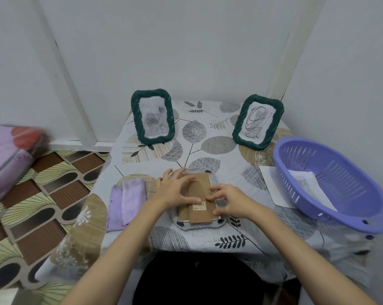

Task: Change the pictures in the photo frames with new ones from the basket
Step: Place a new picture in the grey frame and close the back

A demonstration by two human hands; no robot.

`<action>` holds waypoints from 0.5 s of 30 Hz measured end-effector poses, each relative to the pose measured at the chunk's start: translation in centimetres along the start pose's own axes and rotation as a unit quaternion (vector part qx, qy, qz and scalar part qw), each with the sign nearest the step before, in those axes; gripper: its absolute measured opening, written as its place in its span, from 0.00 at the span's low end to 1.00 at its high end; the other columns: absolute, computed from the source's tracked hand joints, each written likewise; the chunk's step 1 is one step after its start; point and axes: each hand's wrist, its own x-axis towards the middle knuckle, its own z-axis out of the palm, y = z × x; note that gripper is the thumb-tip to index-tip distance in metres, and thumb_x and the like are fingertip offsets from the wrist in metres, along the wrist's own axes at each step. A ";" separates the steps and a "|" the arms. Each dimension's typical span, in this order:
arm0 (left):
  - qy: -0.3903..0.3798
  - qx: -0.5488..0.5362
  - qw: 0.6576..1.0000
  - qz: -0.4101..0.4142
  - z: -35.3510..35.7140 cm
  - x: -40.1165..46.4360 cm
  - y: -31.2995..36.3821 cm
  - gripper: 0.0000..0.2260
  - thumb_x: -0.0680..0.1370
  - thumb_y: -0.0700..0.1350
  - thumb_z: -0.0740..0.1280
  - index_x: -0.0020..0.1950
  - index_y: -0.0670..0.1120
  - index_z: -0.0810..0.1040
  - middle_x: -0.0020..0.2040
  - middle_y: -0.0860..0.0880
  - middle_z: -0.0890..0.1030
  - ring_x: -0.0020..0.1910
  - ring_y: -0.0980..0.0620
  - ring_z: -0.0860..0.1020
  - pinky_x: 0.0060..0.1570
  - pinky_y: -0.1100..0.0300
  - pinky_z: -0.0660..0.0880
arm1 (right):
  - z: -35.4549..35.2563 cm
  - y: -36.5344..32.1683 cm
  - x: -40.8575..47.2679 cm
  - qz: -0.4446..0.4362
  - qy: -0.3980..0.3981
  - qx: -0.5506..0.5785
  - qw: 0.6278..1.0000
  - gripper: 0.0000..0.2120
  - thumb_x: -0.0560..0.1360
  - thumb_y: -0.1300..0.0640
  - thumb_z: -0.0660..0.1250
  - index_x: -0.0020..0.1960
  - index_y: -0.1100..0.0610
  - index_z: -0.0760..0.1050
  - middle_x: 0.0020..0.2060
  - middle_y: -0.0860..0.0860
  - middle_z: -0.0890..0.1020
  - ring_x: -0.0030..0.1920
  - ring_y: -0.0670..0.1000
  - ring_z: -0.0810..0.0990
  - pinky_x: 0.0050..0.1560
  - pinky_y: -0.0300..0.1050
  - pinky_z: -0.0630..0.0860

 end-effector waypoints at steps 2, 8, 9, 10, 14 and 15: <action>-0.027 0.007 1.000 -0.008 0.2 0.5 -0.1 0.34 0.65 0.66 0.70 0.69 0.63 0.63 0.76 0.57 0.53 0.74 0.45 0.47 0.69 0.41 0.48 | 0.0 0.4 0.2 -0.006 0.008 0.016 1.000 0.21 0.67 0.61 0.74 0.60 0.57 0.77 0.66 0.51 0.71 0.64 0.50 0.70 0.61 0.36 0.66; -0.045 -0.016 0.999 -0.006 0.3 0.8 -0.5 0.34 0.65 0.63 0.71 0.69 0.62 0.63 0.76 0.56 0.54 0.74 0.43 0.46 0.70 0.41 0.49 | -1.2 0.7 2.3 0.032 0.180 0.126 0.975 0.11 0.73 0.64 0.67 0.54 0.55 0.80 0.53 0.56 0.78 0.49 0.53 0.78 0.52 0.42 0.74; -0.044 -0.025 0.999 -0.001 0.4 1.0 -0.6 0.35 0.65 0.63 0.72 0.69 0.61 0.64 0.76 0.55 0.54 0.74 0.42 0.46 0.71 0.42 0.49 | -1.4 0.7 2.9 0.040 0.200 0.113 0.972 0.11 0.74 0.62 0.67 0.55 0.55 0.79 0.53 0.54 0.77 0.49 0.53 0.77 0.51 0.40 0.71; -0.042 -0.037 0.998 0.004 0.5 1.1 -0.7 0.35 0.65 0.62 0.72 0.70 0.60 0.64 0.76 0.54 0.55 0.74 0.42 0.46 0.72 0.43 0.49 | -1.4 0.7 3.5 0.045 0.210 0.099 0.972 0.11 0.74 0.60 0.66 0.56 0.55 0.78 0.53 0.54 0.75 0.49 0.53 0.77 0.50 0.36 0.68; -0.036 -0.071 0.997 0.015 0.9 1.3 -1.1 0.34 0.66 0.58 0.73 0.70 0.58 0.65 0.76 0.52 0.56 0.74 0.42 0.44 0.73 0.45 0.46 | -1.2 0.8 5.2 0.052 0.193 0.087 0.976 0.16 0.74 0.59 0.66 0.62 0.57 0.75 0.55 0.59 0.74 0.52 0.55 0.76 0.57 0.40 0.67; -0.035 -0.076 0.996 0.016 0.9 1.4 -1.1 0.34 0.66 0.58 0.74 0.69 0.58 0.66 0.76 0.52 0.56 0.74 0.42 0.44 0.73 0.46 0.46 | -1.1 0.9 5.4 0.054 0.189 0.090 0.976 0.17 0.74 0.60 0.67 0.63 0.57 0.74 0.54 0.59 0.74 0.51 0.54 0.75 0.56 0.39 0.66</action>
